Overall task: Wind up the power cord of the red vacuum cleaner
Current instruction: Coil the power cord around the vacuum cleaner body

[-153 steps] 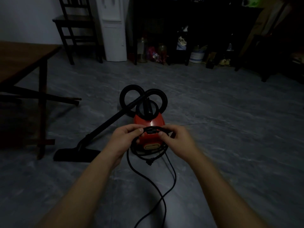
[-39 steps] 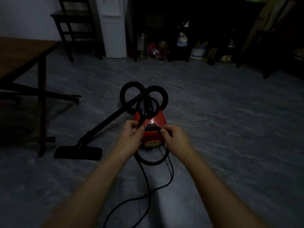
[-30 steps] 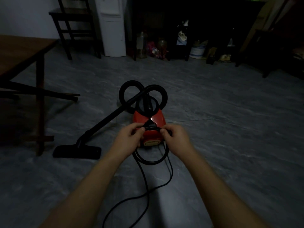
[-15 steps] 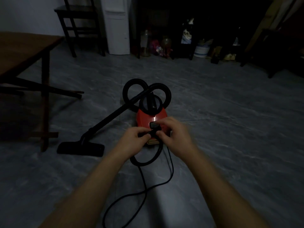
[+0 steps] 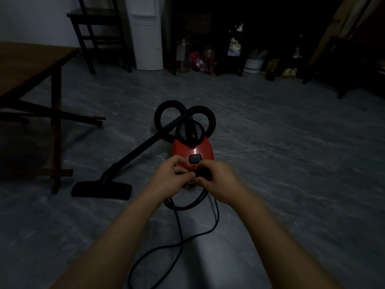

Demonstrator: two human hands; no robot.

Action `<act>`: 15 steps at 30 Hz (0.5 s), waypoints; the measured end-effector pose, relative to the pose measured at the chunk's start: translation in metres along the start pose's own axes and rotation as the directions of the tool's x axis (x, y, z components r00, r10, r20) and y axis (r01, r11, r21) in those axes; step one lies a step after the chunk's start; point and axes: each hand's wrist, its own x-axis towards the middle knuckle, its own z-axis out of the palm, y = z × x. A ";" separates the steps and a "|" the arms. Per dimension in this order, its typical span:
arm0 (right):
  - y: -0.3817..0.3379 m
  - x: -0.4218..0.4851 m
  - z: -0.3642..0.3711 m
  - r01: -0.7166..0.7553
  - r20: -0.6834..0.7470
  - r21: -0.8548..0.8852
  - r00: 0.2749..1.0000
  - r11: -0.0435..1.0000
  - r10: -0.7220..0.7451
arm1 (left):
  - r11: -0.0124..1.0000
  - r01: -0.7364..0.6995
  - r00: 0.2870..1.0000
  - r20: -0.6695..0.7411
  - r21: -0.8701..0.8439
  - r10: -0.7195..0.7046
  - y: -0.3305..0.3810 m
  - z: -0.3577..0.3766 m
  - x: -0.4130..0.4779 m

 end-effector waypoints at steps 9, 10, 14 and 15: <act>0.002 0.001 0.002 -0.041 0.059 0.053 0.997 0.998 0.038 | 0.998 -0.029 0.999 -0.012 0.048 0.030 -0.003 -0.001 0.001; 0.002 0.001 0.002 -0.056 0.051 0.065 0.997 0.996 0.053 | 0.998 -0.035 0.999 -0.023 0.057 0.036 -0.003 -0.001 0.001; 0.004 0.002 -0.004 -0.102 -0.050 0.215 0.992 0.971 0.115 | 0.997 -0.068 0.990 -0.121 0.048 0.073 -0.002 -0.009 0.001; 0.005 0.002 -0.007 -0.110 -0.088 0.256 0.987 0.960 0.136 | 0.997 -0.076 0.988 -0.134 0.034 0.080 -0.002 -0.011 0.001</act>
